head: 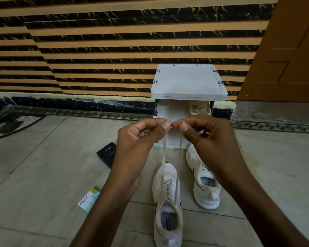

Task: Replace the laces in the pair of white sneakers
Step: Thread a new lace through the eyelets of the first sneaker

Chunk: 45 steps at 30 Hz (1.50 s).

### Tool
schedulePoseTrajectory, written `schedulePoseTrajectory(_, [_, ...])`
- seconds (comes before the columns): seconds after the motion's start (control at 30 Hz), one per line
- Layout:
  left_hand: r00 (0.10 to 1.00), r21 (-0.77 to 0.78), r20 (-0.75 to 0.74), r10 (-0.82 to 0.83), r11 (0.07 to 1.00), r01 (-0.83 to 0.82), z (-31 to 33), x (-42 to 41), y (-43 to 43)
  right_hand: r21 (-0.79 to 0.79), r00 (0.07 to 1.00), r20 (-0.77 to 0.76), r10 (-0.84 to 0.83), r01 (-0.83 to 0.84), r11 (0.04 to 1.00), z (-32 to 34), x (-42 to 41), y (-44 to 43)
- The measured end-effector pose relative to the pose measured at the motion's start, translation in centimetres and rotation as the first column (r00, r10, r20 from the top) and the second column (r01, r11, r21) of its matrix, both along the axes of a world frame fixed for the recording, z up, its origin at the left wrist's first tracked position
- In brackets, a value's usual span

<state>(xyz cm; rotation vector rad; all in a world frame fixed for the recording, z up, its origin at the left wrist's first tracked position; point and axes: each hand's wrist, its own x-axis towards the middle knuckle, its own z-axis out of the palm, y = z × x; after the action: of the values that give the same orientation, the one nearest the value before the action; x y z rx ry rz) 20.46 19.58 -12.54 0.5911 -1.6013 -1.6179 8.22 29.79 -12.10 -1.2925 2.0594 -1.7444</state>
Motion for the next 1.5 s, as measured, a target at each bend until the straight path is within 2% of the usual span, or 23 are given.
schedulePoseTrajectory(0.13, [1.0,-0.025,0.003,0.006,1.0,-0.006,0.0,0.0,0.0,-0.045,0.999,0.009,-0.034,0.034,0.998,0.2,0.0,0.1])
schedulePoseTrajectory(0.67, [0.998,-0.082,-0.026,-0.053,0.995,0.051,-1.1,-0.3,-0.3,-0.06,0.999,0.004,0.035,-0.035,0.998,-1.4,-0.3,-0.3])
schedulePoseTrajectory(0.87, [0.982,-0.173,0.149,-0.118,0.974,0.143,-5.3,-0.3,-0.4,0.018,0.998,0.067,0.018,-0.02,1.0,-6.0,-0.2,-0.2])
schedulePoseTrajectory(1.1, [0.92,-0.321,0.392,0.03,0.941,0.106,-13.4,-0.3,-0.7,0.27,0.995,0.07,-0.074,0.052,0.962,-14.0,-0.3,0.3])
schedulePoseTrajectory(1.27, [0.844,-0.233,0.536,0.035,0.967,0.108,-17.5,-0.6,-1.1,0.375,0.993,0.097,-0.066,0.025,0.927,-17.7,-0.1,0.4])
schedulePoseTrajectory(1.5, [0.845,-0.21,0.535,-0.001,0.969,0.134,-20.0,-0.4,-0.7,0.377,0.992,0.12,-0.041,-0.008,0.926,-20.0,0.1,0.5])
